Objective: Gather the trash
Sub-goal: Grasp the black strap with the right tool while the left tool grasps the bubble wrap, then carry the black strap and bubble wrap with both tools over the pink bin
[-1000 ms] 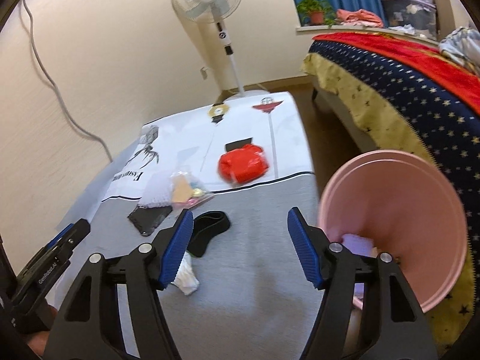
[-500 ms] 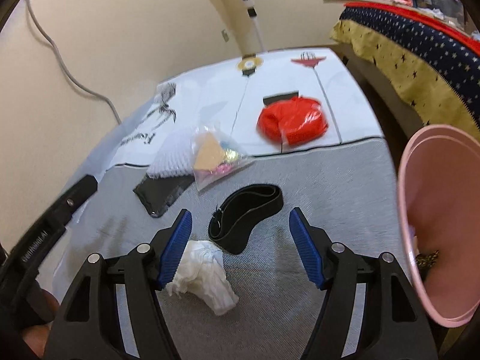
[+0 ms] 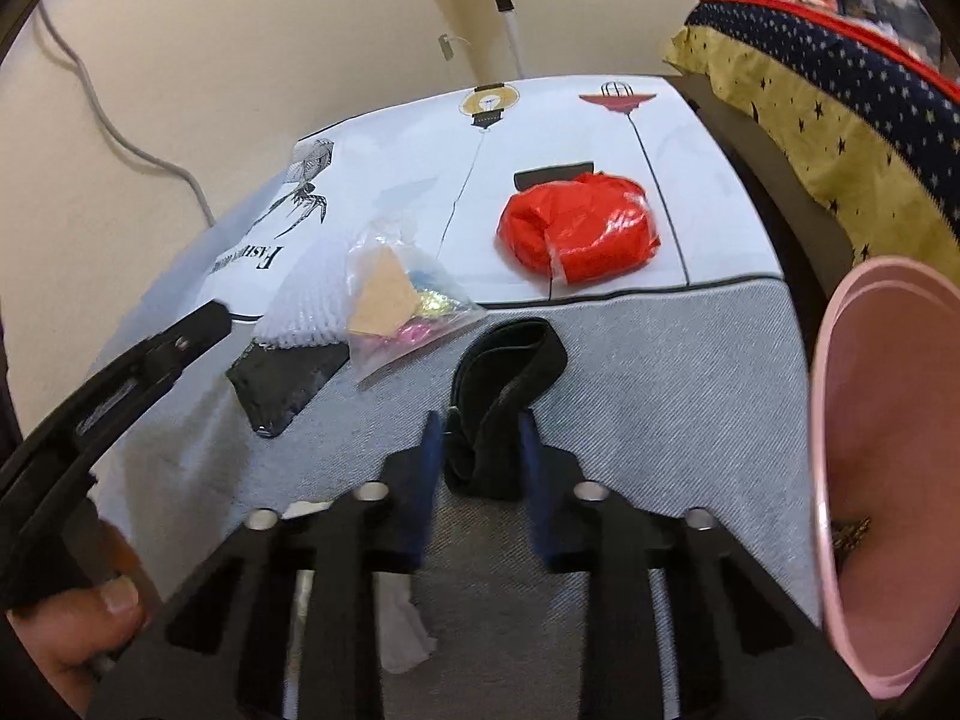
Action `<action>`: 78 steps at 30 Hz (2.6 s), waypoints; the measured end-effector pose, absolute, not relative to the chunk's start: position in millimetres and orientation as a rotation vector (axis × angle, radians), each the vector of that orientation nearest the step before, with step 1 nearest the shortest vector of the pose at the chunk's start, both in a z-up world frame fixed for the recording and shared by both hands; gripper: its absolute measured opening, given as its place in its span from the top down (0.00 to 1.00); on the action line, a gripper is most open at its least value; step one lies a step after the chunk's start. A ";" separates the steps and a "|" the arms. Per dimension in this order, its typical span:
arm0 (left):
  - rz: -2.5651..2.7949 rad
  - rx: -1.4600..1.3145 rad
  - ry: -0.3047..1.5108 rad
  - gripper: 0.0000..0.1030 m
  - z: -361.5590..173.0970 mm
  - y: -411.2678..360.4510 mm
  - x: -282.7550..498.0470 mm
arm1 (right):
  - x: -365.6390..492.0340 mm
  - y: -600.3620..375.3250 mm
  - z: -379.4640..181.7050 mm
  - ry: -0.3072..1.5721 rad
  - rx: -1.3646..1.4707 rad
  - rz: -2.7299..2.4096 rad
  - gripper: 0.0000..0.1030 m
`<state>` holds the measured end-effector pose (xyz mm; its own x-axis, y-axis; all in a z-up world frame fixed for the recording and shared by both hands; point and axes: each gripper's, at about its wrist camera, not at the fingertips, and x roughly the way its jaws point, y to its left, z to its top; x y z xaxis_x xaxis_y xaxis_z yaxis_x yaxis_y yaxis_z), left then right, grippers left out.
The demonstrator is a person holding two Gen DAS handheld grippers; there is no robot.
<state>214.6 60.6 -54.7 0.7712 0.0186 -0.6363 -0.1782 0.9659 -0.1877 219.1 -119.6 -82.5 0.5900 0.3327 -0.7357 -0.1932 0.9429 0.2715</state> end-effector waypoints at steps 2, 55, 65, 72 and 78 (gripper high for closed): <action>0.111 -0.249 0.694 0.56 -57.2 59.0 221.6 | 220.5 -122.1 -81.4 0.885 0.162 0.300 0.84; 0.013 -0.185 0.642 0.90 1.0 28.0 146.6 | 133.7 -188.1 -4.3 0.666 0.172 0.261 0.76; -0.040 -0.170 0.617 0.90 17.1 12.6 123.9 | 111.3 -204.9 23.6 0.612 0.158 0.230 0.76; -0.073 -0.158 0.610 0.90 22.9 2.0 116.6 | 104.5 -211.3 41.2 0.597 0.122 0.201 0.77; -0.092 -0.150 0.603 0.90 25.8 -5.8 114.6 | 101.0 -224.6 52.9 0.621 0.108 0.202 0.77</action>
<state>114.6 -5.8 25.8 0.8200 -0.1303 -0.5573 0.0427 0.9850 -0.1673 101.0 -224.6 52.9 0.7947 0.2195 -0.5659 -0.1551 0.9748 0.1603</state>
